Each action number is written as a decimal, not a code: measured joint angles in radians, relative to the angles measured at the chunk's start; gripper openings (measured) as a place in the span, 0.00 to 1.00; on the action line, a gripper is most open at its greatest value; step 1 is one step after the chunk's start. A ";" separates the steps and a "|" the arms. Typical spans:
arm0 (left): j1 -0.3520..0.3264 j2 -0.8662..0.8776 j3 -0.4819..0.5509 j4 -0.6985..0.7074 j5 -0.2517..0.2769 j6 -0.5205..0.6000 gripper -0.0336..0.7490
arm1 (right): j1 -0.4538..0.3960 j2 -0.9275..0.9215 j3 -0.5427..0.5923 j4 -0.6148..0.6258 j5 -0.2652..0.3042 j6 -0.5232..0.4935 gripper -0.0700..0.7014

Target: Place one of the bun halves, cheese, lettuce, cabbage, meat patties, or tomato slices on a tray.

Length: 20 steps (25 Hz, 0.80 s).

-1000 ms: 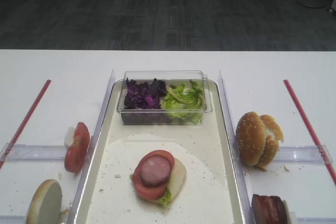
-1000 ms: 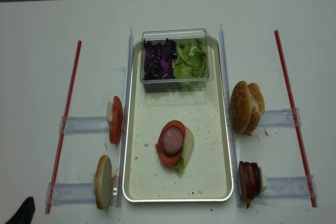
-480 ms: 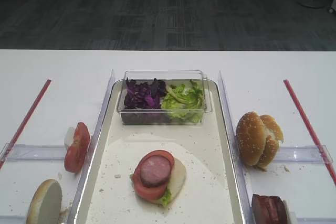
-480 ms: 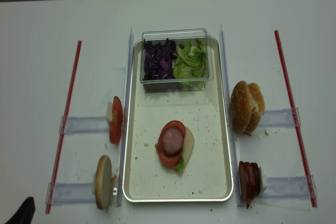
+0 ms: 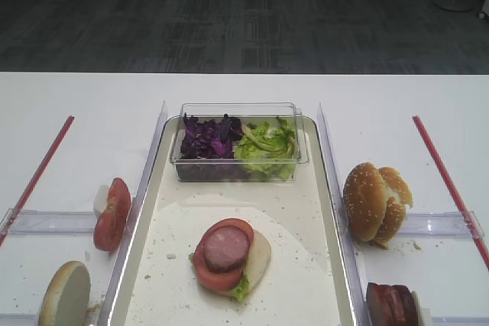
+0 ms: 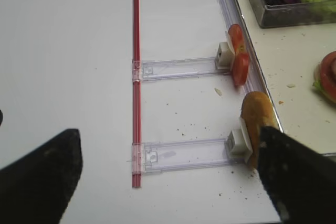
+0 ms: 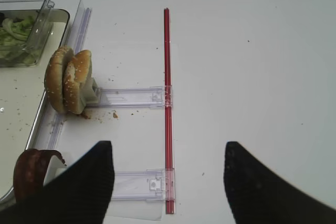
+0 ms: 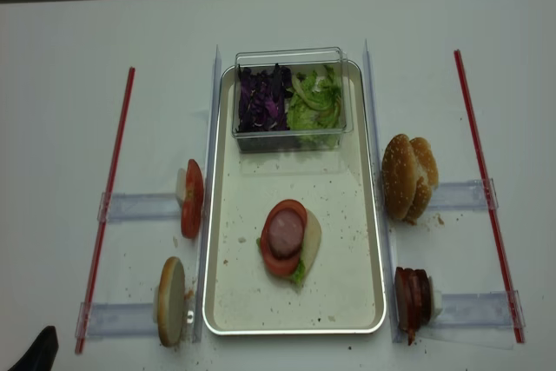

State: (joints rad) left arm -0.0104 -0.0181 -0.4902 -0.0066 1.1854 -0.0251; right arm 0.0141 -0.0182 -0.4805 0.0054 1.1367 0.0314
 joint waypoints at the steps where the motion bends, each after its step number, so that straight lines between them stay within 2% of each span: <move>1: 0.000 0.000 0.000 0.000 0.000 0.000 0.83 | 0.000 0.000 0.000 0.000 0.000 0.000 0.71; 20: 0.000 0.000 0.000 0.000 0.000 0.000 0.83 | 0.000 0.000 0.000 0.000 0.000 0.000 0.71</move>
State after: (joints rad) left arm -0.0104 -0.0181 -0.4902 -0.0066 1.1854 -0.0251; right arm 0.0141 -0.0182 -0.4805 0.0054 1.1367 0.0314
